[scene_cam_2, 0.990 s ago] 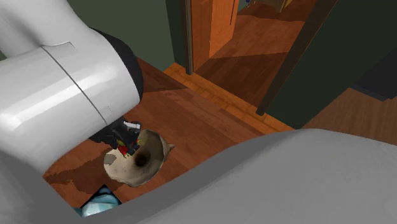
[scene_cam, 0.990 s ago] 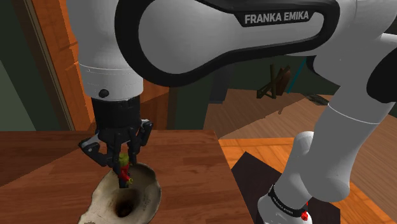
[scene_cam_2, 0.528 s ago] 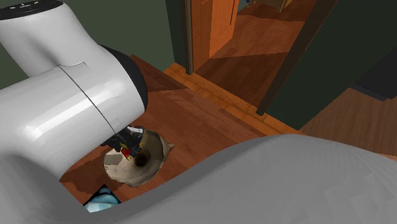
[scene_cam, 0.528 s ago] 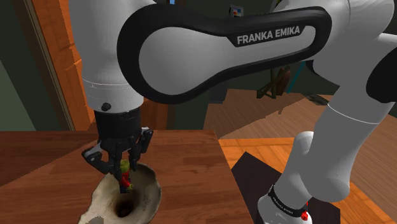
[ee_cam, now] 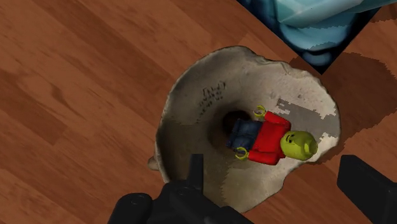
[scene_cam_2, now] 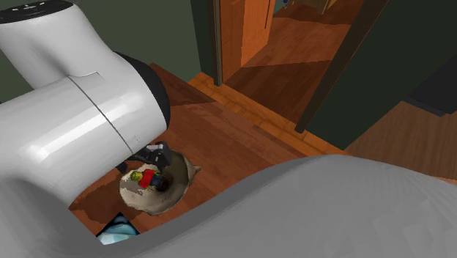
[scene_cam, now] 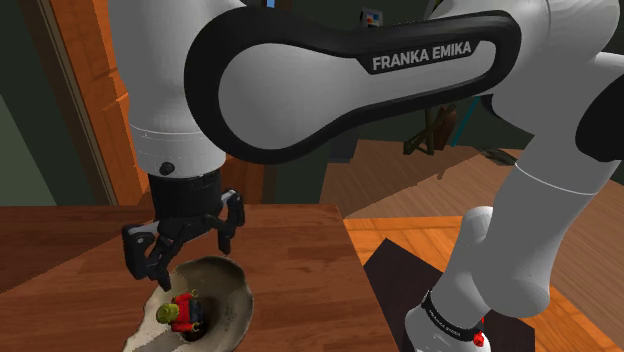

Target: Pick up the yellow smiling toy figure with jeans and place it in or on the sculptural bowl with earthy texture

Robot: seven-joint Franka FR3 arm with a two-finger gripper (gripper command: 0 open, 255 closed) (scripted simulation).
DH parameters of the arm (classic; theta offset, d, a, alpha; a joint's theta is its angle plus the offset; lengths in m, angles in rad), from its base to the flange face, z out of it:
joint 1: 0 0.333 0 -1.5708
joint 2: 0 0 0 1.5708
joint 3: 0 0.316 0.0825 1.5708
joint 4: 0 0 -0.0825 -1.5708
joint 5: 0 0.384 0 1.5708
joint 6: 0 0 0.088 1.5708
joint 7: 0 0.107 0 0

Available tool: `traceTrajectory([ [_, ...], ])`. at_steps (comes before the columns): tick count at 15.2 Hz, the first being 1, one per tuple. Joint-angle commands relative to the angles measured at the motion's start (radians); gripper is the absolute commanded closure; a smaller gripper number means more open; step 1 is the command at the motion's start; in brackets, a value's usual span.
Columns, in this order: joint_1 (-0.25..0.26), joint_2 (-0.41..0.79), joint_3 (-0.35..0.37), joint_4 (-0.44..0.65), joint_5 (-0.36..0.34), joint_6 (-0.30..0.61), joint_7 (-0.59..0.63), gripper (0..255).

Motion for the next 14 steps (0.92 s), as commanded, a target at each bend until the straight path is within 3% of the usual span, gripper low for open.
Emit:
traceTrajectory([
  [1, 0.0, 0.0, 0.0, 0.0, 0.0, 0.0, 0.0, 0],
  [6, -0.004, 0.004, -0.003, 0.131, -0.004, -0.128, 0.003, 0],
  [14, -0.004, 0.004, -0.003, 0.131, -0.004, -0.128, 0.003, 0],
])
